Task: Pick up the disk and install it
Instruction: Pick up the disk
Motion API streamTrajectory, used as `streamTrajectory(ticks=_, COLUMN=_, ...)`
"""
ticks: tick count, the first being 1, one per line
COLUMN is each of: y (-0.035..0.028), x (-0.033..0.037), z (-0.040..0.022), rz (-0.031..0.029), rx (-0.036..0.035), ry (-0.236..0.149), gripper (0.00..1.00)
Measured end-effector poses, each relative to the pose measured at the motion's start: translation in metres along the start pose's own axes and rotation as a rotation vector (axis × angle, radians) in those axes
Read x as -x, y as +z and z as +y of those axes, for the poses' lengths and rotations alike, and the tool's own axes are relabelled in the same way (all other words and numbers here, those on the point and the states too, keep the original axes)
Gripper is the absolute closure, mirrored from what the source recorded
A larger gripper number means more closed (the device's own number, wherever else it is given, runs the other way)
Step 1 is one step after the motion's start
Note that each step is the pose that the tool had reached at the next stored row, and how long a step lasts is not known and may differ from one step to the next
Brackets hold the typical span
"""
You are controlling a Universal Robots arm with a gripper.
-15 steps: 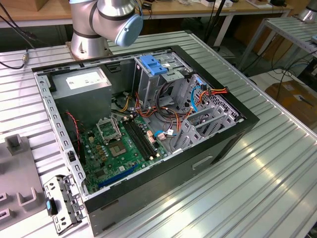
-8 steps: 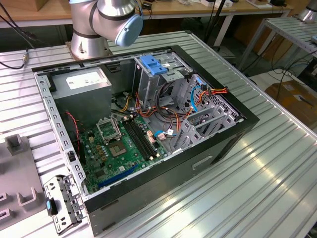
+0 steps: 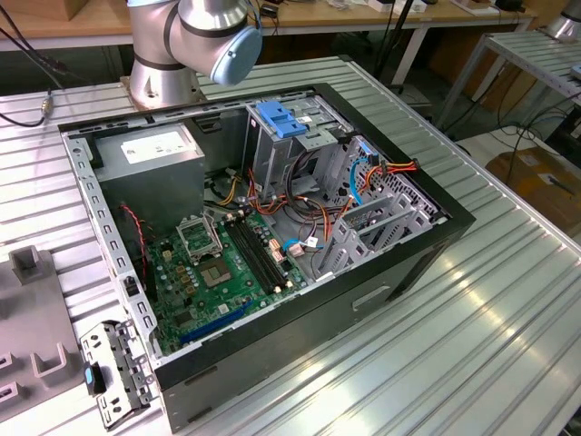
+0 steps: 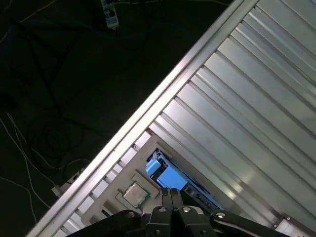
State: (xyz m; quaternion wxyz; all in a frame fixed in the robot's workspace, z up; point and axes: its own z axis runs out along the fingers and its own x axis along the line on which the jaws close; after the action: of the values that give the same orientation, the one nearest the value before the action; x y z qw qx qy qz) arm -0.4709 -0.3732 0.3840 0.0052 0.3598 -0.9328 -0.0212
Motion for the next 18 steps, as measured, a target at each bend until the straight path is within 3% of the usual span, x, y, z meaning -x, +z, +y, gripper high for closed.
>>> streamTrajectory(ticks=3, y=0.0002, x=0.0000, z=0.0000, rz=0.0038, rx=0.0005, ry=-0.086, gripper=0.89)
streamTrajectory(ticks=9, y=0.0004, x=0.0000, z=0.0000, rz=0.0087, rx=0.0011, ry=-0.201, gripper=0.89)
streamTrajectory(ticks=12, y=0.0005, x=0.0000, z=0.0000, rz=0.0128, rx=0.0017, ry=-0.296, gripper=0.89)
streamTrajectory(ticks=18, y=0.0005, x=0.0000, z=0.0000, rz=0.0173, rx=0.0022, ry=-0.402, gripper=0.89)
